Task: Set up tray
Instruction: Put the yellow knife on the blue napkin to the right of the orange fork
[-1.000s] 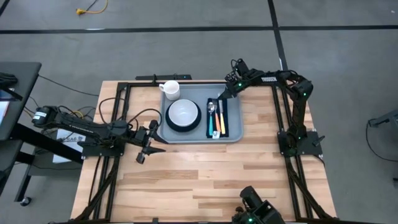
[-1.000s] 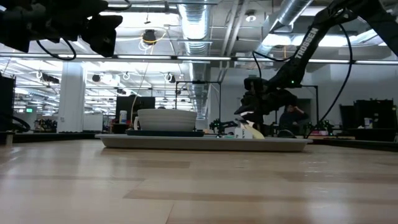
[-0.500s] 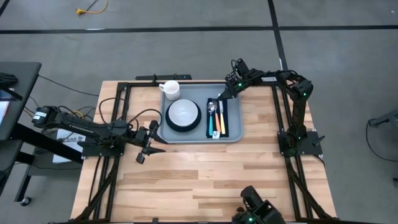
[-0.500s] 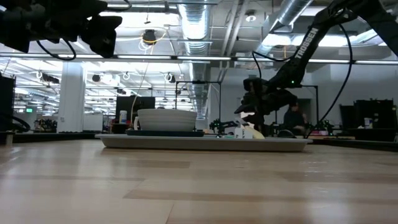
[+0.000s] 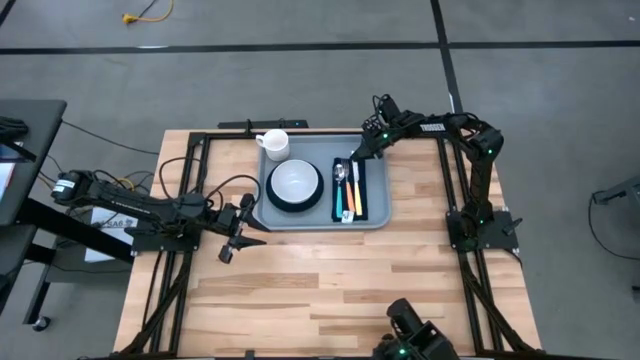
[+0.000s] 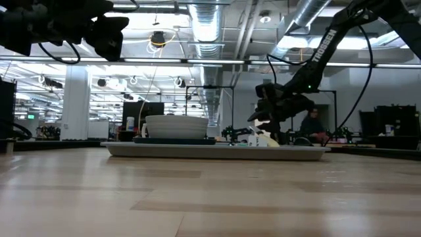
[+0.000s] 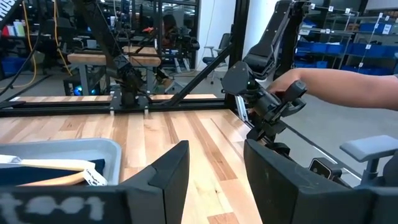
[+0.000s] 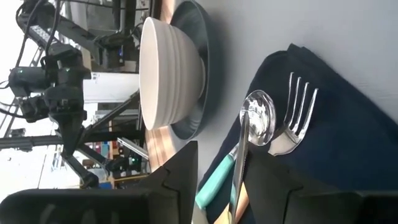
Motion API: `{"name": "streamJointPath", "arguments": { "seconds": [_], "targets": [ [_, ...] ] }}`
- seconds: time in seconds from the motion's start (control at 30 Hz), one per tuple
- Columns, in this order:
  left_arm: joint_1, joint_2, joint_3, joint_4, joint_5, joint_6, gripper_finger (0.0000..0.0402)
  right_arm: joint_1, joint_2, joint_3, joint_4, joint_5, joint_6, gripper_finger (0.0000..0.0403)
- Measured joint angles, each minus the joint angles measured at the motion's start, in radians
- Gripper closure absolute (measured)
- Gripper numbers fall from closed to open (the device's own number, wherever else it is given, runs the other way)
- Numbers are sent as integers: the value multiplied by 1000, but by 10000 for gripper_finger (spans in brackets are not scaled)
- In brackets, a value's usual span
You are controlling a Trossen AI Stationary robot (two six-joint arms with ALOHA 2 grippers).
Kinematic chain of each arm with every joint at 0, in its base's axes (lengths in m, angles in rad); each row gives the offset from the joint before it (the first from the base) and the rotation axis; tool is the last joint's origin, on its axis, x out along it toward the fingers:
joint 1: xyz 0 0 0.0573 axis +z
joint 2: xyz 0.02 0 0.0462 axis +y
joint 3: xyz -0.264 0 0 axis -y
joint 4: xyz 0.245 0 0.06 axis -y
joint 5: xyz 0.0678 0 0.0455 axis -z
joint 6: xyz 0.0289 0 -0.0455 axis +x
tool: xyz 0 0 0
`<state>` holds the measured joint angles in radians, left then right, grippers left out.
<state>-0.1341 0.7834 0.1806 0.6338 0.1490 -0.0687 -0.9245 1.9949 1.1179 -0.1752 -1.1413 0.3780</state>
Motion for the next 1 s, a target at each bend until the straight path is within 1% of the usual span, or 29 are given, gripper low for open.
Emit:
{"name": "streamJointPath", "arguments": {
  "seconds": [0.2,0.37,0.43,0.6,0.73,1.0],
  "targets": [
    [0,0,0,0,0,-7,260,3,0,16,-10,40,41,290],
    [0,0,0,0,0,-7,260,8,0,51,-111,123,36,290],
    [0,0,0,0,0,-7,260,8,0,56,-135,140,33,290],
    [0,0,0,-9,0,-7,260,8,0,58,-149,157,33,290],
    [0,0,0,-17,-1,-7,260,8,0,58,-183,192,30,290],
    [0,0,0,-17,-1,-7,260,14,-1,59,-195,204,7,290]
  ]
}}
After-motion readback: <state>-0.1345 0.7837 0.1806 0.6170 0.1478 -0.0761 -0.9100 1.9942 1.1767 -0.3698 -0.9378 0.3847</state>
